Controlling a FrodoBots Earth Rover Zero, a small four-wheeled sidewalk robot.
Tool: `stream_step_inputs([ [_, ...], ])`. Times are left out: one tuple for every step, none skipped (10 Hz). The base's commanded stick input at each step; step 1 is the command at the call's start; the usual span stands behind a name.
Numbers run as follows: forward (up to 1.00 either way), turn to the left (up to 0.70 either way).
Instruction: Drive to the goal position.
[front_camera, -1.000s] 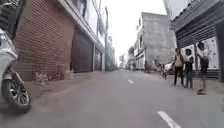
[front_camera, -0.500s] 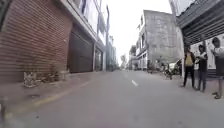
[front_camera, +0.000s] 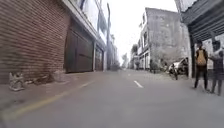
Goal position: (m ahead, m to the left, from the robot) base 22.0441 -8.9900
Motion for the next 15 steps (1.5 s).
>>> stream_step_inputs([
  [1.00, 0.00],
  [1.00, 0.00],
  [1.00, -0.05],
  [1.00, -0.33],
  [1.00, -0.40],
  [1.00, -0.40],
  [1.00, -0.36],
  [1.00, 0.00],
  [1.00, 0.00],
  [1.00, 0.00],
  [1.00, 0.00],
  [1.00, 0.00],
  [1.00, 0.00],
  [1.00, 0.00],
  [1.00, 0.00],
])
